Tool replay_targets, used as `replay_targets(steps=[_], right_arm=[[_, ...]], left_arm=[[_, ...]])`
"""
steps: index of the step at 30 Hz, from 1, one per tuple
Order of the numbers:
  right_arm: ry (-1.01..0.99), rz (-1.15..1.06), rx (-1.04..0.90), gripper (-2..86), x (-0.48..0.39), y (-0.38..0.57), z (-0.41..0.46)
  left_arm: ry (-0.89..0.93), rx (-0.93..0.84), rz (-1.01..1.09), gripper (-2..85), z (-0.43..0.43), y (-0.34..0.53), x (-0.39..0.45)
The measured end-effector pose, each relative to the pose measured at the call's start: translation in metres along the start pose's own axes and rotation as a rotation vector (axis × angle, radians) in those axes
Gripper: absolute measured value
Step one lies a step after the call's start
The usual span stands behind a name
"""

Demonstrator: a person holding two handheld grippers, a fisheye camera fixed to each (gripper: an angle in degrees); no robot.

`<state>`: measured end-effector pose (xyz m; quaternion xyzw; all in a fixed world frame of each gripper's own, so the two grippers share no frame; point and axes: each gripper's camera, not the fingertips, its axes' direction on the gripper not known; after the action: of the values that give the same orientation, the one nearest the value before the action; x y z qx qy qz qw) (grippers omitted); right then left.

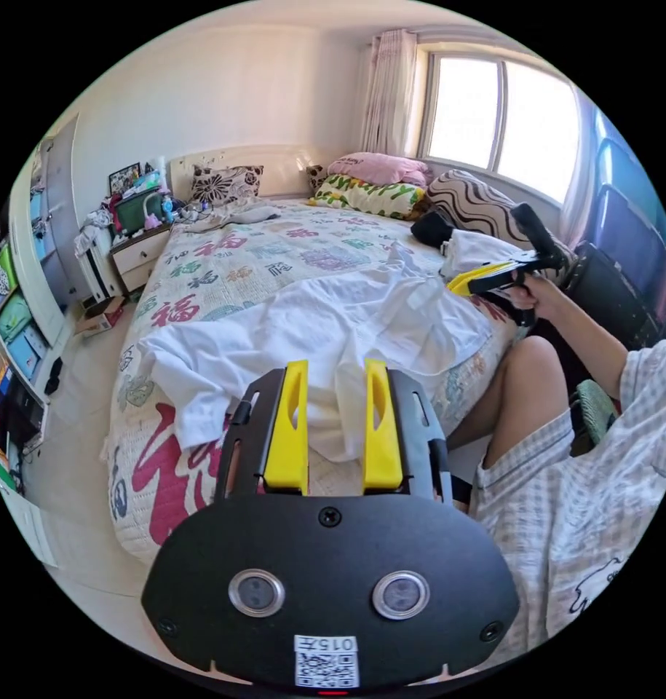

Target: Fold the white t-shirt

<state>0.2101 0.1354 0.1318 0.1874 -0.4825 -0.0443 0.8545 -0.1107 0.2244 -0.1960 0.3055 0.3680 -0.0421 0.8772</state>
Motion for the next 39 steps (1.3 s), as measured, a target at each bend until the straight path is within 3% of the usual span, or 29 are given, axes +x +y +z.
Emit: replay_targets(steps=[3, 8, 14, 21, 25, 31, 39], right_arm=[[-0.062, -0.009, -0.001, 11.2, -0.003, 0.000, 0.005], [0.019, -0.038, -0.039, 10.8, -0.010, -0.010, 0.020], [0.043, -0.042, -0.052, 1.7, -0.019, 0.000, 0.011], [0.229, -0.090, 0.221, -0.2, -0.070, 0.014, -0.119], [0.232, -0.117, 0.438, -0.3, -0.107, 0.017, -0.205], [0.333, -0.141, 0.646, -0.3, -0.165, 0.016, -0.283], [0.323, -0.191, 0.799, -0.3, -0.225, 0.036, -0.355]], left_arm=[[0.086, -0.056, -0.002, 12.2, 0.008, 0.001, 0.008], [0.114, -0.126, -0.023, 10.8, 0.022, 0.013, 0.018], [0.061, -0.134, 0.011, 0.3, -0.005, 0.023, 0.028], [-0.043, 0.256, -0.013, -0.7, -0.131, 0.005, 0.026], [-0.062, 0.462, 0.047, -0.8, -0.214, -0.020, 0.038], [-0.140, 0.655, 0.185, -0.8, -0.317, -0.034, 0.091], [-0.232, 0.767, 0.256, -0.8, -0.411, -0.025, 0.136]])
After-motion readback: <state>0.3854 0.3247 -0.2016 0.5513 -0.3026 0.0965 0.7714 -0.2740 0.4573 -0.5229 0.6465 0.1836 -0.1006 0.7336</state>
